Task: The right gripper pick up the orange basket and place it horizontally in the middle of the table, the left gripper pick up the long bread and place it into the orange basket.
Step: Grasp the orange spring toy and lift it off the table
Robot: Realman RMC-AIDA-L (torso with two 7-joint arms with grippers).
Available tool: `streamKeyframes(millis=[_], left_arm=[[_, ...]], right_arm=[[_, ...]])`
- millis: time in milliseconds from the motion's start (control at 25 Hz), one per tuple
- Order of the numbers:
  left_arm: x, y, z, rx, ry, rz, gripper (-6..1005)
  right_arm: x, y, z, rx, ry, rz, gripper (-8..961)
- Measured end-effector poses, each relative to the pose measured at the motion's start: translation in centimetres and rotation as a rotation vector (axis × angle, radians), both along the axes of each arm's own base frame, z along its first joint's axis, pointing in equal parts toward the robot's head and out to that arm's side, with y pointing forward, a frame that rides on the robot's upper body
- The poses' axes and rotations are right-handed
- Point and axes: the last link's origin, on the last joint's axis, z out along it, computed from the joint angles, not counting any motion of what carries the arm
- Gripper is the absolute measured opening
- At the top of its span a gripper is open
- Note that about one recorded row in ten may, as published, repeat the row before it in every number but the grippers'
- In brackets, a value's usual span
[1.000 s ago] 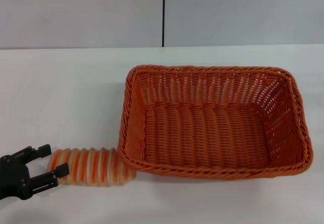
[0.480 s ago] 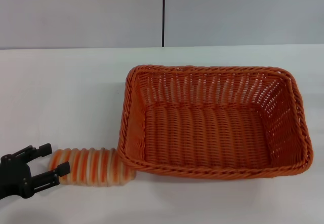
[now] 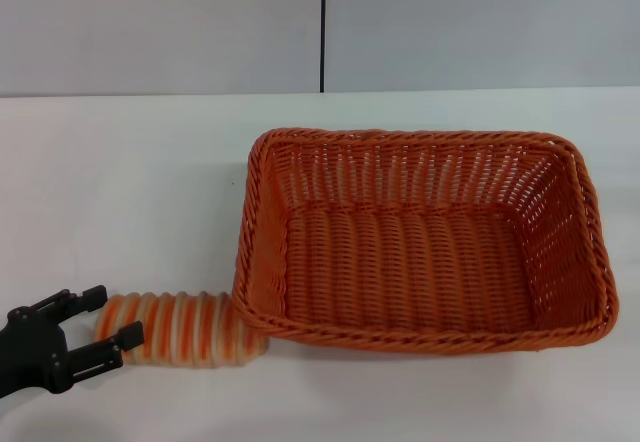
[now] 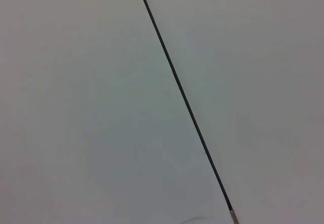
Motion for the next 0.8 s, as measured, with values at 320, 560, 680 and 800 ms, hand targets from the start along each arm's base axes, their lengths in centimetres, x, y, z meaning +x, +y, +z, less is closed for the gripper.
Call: streamKeyframes(millis=[320,560,680,800], left_arm=[[-0.03,-0.06,-0.11,0.001,0.000,0.005,676],[-0.07,-0.07,-0.11,0.001,0.002,0.006,674],[-0.07,-0.07,-0.13,0.001,0.002,0.007,672],[-0.08,-0.11,-0.19,0.008,0.006,0.003,629]], right_arm=[[0.04,-0.05,0.09,0.005,0.002,-0.002,369],[0.10,-0.11,0.14,0.008,0.002,-0.004,369],[0.11,-0.11,0.15,0.008,0.002,-0.004,369],[0.12,-0.11,0.15,0.008,0.002,-0.005,369]])
